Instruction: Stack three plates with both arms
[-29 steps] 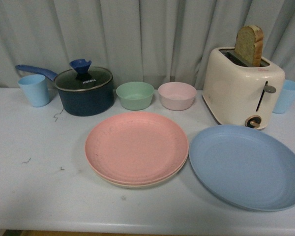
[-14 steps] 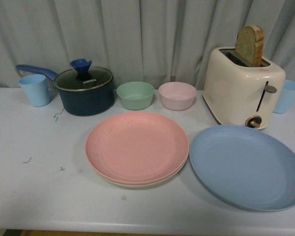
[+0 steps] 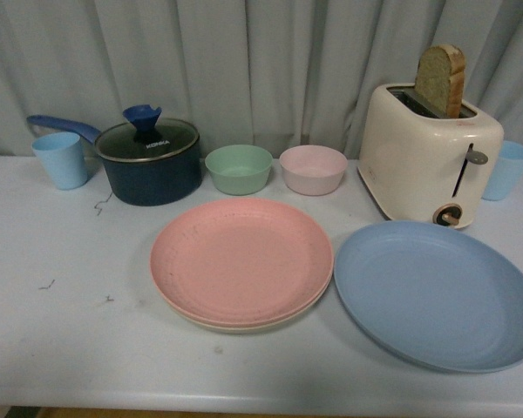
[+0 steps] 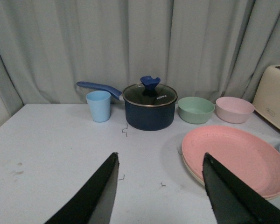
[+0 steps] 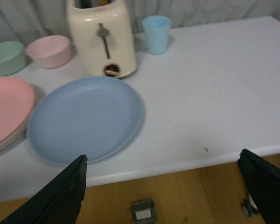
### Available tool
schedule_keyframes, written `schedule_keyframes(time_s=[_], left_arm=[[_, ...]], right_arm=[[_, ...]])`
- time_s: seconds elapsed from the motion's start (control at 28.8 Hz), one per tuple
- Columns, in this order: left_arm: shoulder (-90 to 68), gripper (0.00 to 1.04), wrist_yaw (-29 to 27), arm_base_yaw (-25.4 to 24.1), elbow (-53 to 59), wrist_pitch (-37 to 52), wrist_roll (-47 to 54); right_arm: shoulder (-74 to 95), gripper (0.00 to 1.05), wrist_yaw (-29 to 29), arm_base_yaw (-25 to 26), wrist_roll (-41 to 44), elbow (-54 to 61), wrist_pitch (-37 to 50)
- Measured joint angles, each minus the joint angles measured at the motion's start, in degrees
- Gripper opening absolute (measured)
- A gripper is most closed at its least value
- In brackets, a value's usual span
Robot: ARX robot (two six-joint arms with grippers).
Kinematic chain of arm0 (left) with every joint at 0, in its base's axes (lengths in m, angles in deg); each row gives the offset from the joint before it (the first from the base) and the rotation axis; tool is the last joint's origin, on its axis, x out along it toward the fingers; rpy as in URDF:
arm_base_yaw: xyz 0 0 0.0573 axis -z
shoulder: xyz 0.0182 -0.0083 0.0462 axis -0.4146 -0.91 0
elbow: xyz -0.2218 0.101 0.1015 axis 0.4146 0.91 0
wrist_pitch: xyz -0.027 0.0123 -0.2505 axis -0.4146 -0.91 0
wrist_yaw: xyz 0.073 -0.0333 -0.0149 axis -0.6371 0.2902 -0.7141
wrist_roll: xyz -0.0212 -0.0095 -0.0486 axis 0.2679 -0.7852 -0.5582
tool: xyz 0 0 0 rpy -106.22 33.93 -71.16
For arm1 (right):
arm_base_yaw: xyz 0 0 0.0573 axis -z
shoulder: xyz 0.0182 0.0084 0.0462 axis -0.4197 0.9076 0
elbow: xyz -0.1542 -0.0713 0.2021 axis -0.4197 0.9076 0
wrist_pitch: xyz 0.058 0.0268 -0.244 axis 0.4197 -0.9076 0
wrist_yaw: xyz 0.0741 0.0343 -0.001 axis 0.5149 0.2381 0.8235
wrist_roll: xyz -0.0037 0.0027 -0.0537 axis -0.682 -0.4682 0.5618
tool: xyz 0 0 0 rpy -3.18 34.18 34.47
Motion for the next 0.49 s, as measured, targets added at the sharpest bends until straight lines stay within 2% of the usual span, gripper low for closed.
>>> schedule_keyframes(time_s=[0.21, 0.38, 0.49], left_arm=[[0.00, 0.76, -0.04, 0.00, 0.00, -0.09, 0.00], [0.00, 0.92, -0.07, 0.00, 0.00, -0.07, -0.02], [0.00, 1.00, -0.09, 0.00, 0.00, -0.04, 0.02]], right_arm=[[13.92, 0.98, 7.23, 8.96, 1.33, -6.51, 5.53], [27.80, 0.98, 12.07, 13.46, 4.17, -13.20, 8.59], [37.07, 0.98, 12.35, 13.79, 5.49, -16.81, 10.38]])
